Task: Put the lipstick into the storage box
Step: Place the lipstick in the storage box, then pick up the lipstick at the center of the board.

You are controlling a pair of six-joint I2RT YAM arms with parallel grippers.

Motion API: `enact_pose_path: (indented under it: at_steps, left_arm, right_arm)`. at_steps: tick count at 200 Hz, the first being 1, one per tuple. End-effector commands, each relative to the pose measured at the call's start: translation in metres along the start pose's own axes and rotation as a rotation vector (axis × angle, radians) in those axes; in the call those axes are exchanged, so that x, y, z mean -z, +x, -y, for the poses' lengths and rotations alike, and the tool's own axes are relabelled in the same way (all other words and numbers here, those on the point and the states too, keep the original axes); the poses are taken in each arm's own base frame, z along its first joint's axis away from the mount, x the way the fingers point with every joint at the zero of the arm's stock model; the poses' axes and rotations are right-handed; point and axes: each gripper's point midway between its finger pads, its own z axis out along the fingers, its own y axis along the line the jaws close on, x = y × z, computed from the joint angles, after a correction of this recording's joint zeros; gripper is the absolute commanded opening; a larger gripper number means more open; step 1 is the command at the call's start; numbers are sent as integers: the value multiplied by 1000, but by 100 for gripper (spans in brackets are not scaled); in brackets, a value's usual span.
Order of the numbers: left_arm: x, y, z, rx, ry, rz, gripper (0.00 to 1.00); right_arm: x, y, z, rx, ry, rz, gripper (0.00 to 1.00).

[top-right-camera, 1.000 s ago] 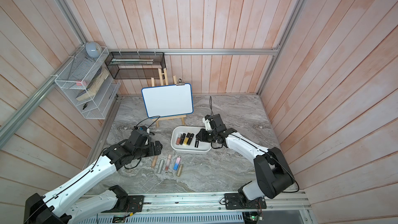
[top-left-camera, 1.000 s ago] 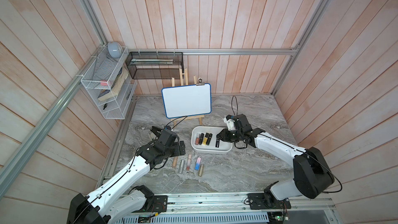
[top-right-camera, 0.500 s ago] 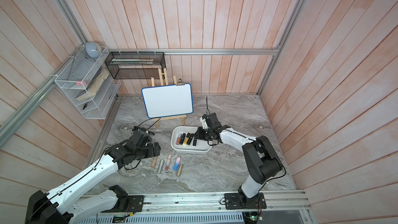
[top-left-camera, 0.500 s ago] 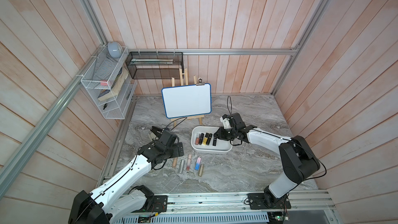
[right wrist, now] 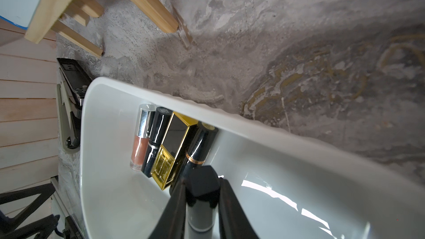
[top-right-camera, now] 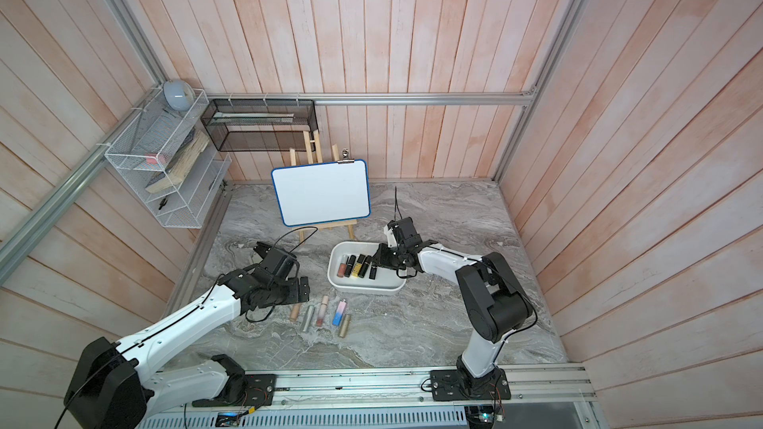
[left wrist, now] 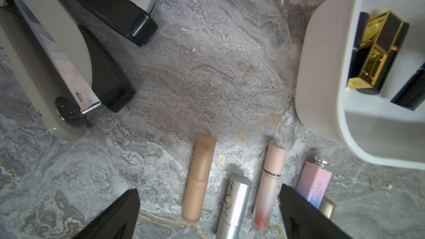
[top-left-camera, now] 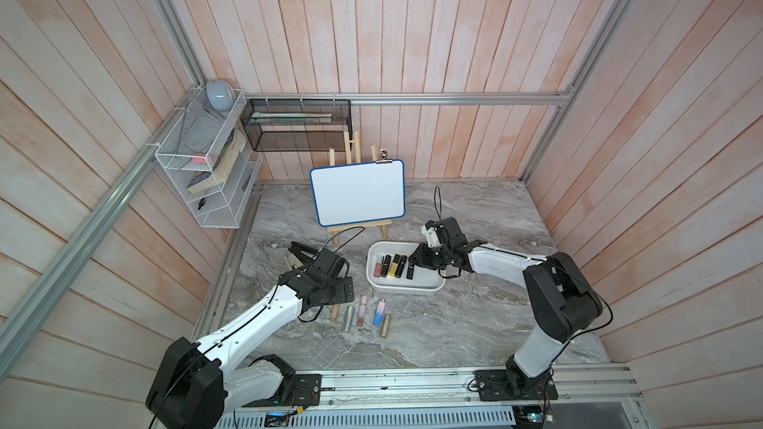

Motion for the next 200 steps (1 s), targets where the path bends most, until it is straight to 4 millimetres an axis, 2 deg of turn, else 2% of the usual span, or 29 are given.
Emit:
enact_pose_path:
  at_steps: [1,33,63,121,150,162,200]
  left_arm:
    - [-4,3,1,-16,12,-18,99]
    - [-9,6,3,-19,19,-36,95]
    - [-16,10,3,-11,17,-56,90]
    - [-32,19,1,-8,-7,-110,83]
    - [-37,21,-4,-2,-38,-115,75]
    - [-38,21,-5,0,-43,-117,69]
    - [-39,23,-15,5,-96,-122,69]
  right_arm:
    - [-4,-7,2,-4,1,16,29]
    - [-3,-6,2,-2,-3,17,36]
    - [4,-7,-1,8,-8,27,38]
    - [47,-15,-30,56,-63,109,38]
    - [64,-9,-47,93,-81,127,39]
    - [69,-5,-53,108,-81,129,39]
    - [75,9,-63,132,-91,124,39]
